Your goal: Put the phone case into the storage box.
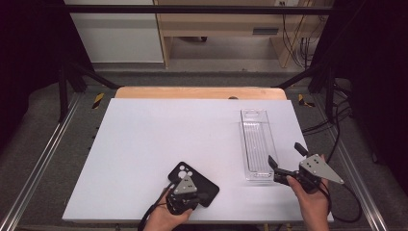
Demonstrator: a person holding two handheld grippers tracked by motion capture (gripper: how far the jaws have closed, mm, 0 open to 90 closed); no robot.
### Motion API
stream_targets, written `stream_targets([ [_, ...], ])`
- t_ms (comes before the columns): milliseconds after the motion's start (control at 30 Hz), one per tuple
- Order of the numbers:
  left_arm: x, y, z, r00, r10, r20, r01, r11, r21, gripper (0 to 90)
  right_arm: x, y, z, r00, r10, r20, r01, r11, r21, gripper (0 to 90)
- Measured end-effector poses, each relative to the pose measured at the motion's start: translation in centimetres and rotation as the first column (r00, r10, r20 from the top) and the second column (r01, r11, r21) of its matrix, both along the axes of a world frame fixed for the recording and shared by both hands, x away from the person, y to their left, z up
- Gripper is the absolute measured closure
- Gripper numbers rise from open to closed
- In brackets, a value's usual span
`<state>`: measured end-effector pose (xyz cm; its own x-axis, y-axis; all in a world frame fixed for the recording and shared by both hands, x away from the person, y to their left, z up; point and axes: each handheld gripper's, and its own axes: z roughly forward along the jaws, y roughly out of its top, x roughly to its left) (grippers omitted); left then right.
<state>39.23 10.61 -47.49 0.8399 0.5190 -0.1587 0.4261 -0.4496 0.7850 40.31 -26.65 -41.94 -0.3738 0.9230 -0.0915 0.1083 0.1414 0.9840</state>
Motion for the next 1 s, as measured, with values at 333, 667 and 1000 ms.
stream_targets([
  [333,1.7,7.1,2.8,0.9527,0.256,0.164,-0.251,0.9667,-0.050,90.0,-1.7,4.1,2.4,0.9991,0.009,0.043,-0.006,0.998,-0.065,4.6],
  [667,2.3,10.6,3.2,0.9016,0.375,0.216,-0.358,0.9268,-0.112,83.4,-2.9,10.9,3.3,0.9746,0.195,-0.111,-0.208,0.969,-0.129,7.1],
  [1000,2.9,12.0,3.1,0.8391,0.488,0.241,-0.452,0.8717,-0.189,16.5,-0.5,17.2,1.8,0.8612,0.317,-0.397,-0.394,0.910,-0.129,7.1],
])
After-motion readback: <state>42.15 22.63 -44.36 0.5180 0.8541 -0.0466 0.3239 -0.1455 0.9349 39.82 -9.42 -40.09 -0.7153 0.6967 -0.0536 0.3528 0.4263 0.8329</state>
